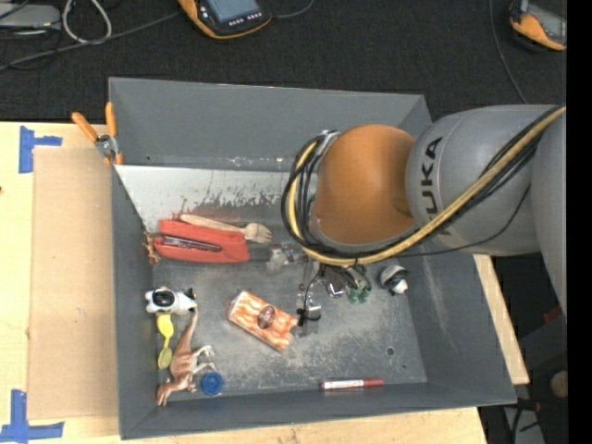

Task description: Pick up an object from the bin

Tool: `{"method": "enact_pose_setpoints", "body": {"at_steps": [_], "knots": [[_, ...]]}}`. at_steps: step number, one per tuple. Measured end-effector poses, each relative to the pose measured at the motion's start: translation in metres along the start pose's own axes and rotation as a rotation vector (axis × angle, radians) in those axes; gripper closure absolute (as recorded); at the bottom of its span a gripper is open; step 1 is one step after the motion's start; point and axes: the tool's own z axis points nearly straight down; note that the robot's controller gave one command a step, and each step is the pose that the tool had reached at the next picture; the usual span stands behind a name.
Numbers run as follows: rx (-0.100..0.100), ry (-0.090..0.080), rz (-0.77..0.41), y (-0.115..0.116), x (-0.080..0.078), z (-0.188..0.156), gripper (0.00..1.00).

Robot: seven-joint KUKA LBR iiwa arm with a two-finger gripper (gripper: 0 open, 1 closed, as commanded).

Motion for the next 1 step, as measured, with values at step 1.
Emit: {"method": "enact_pose_setpoints", "body": {"at_steps": [1], "knots": [[0.003,-0.009,-0.029,0.0234,-0.0037,0.0197,0.0]]}}
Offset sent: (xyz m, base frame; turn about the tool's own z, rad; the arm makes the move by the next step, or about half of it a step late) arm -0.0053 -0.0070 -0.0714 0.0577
